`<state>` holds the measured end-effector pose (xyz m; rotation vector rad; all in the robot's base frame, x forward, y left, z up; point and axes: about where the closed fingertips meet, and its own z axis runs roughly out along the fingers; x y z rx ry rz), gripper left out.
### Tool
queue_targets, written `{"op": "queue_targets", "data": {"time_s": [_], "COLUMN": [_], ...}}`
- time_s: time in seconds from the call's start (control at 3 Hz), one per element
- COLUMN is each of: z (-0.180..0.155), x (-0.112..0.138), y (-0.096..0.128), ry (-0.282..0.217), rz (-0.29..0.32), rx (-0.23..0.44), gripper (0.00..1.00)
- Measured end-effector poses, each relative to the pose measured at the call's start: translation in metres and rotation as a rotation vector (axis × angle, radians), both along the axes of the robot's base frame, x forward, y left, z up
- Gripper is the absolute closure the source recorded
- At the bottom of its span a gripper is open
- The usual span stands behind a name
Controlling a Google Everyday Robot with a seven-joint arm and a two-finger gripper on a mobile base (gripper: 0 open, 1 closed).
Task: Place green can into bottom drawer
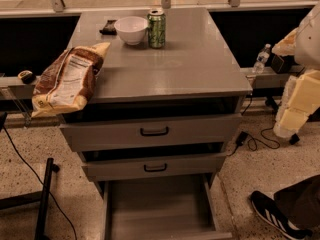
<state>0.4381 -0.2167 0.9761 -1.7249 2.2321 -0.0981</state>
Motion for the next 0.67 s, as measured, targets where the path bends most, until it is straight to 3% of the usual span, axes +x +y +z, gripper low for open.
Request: {"op": "queue_targets", "data": {"time_s": [0.33,0.67], "z": [0.001,0.002], "x": [0.001,0.049], "y": [0.001,0.011], "ry": [-0.004,-0.037], "rz": [0.002,0.030], "rx": [0.000,0.050], "gripper": [0.00,0.00]}}
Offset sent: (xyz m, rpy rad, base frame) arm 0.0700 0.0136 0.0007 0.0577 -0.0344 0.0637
